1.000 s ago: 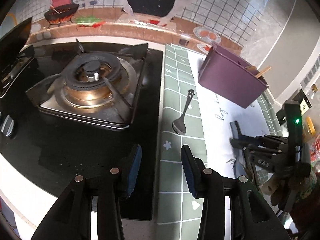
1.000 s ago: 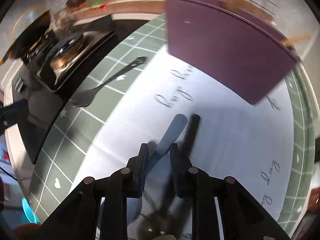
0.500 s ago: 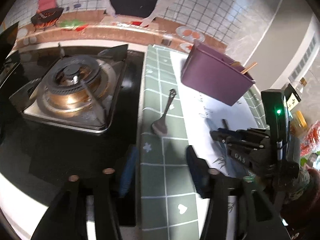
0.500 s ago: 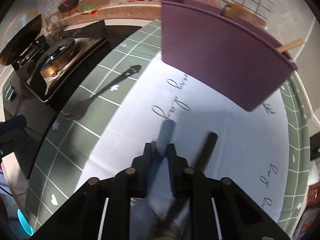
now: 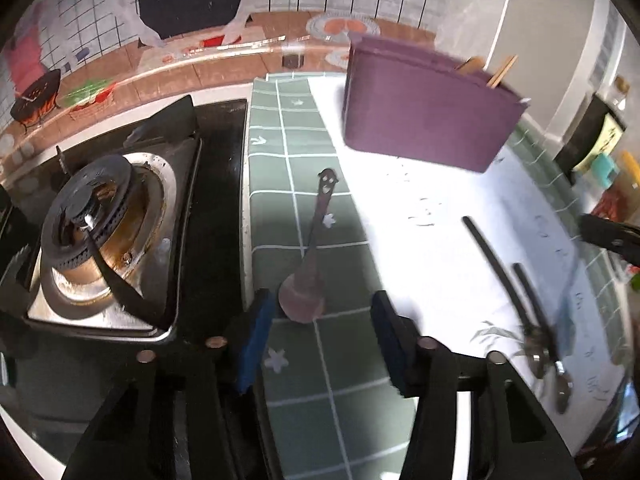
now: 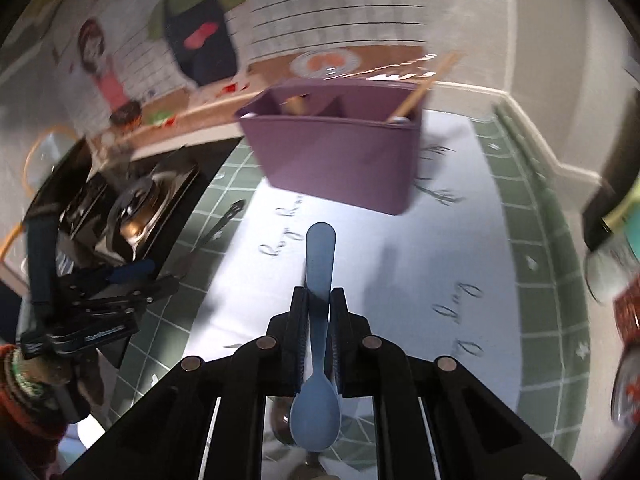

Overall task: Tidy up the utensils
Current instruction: 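Grasp the dark metal spoon with the left gripper, then carry the dark spoon with the left gripper while the right gripper carries the blue spoon to the holder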

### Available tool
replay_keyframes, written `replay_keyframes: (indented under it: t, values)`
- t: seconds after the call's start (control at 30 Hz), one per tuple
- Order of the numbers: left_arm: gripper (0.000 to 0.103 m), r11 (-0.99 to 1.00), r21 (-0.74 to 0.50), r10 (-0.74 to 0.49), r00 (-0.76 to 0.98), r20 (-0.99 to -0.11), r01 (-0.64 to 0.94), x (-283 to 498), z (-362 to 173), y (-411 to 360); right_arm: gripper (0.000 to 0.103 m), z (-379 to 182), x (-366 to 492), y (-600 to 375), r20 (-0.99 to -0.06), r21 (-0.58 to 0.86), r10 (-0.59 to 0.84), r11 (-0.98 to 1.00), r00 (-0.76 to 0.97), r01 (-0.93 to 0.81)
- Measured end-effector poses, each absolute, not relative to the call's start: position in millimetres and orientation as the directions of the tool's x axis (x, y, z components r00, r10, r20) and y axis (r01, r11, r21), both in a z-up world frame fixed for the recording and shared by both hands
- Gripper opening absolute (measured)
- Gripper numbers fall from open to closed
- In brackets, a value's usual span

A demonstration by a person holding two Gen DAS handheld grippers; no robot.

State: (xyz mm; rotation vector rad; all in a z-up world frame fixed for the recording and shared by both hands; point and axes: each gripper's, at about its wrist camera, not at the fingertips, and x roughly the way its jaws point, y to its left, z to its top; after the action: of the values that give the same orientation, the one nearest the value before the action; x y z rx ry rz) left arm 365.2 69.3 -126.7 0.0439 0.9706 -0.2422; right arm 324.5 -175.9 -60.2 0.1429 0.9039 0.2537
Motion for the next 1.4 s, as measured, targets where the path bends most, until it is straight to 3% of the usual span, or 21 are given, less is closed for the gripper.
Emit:
replay_keyframes:
  t: [0.1, 0.37, 0.57, 0.77, 0.87, 1.4]
  values:
    - [0.035, 0.977, -0.053, -0.156, 0.528, -0.834, 0.205, 374, -132, 70, 0.01, -63, 319, -185, -0.761, 0.233, 0.264, 0.964, 0.593, -0.131]
    - [0.035, 0.978, 0.01, -0.104, 0.53, -0.841, 0.208, 380, -138, 66, 0.01, -67, 312, -194, -0.763, 0.244, 0.255, 0.965, 0.593, -0.1]
    - [0.036, 0.972, -0.035, -0.152, 0.503, -0.851, 0.234, 379, -139, 69, 0.01, -68, 308, -191, -0.77, 0.242, 0.262, 0.964, 0.582, -0.114]
    - [0.036, 0.965, 0.003, -0.136, 0.506, -0.852, 0.264, 376, -140, 59, 0.01, -68, 304, -187, -0.772, 0.236, 0.265, 0.963, 0.578, -0.127]
    - [0.029, 0.972, 0.001, -0.122, 0.514, -0.849, 0.234, 378, -140, 61, 0.01, -65, 301, -187, -0.765, 0.233, 0.265, 0.963, 0.586, -0.132]
    - [0.029, 0.969, -0.074, -0.221, 0.691, -0.688, 0.235, 336, -42, 53, 0.01, -38, 302, -195, -0.715, 0.201, 0.238, 0.971, 0.657, -0.133]
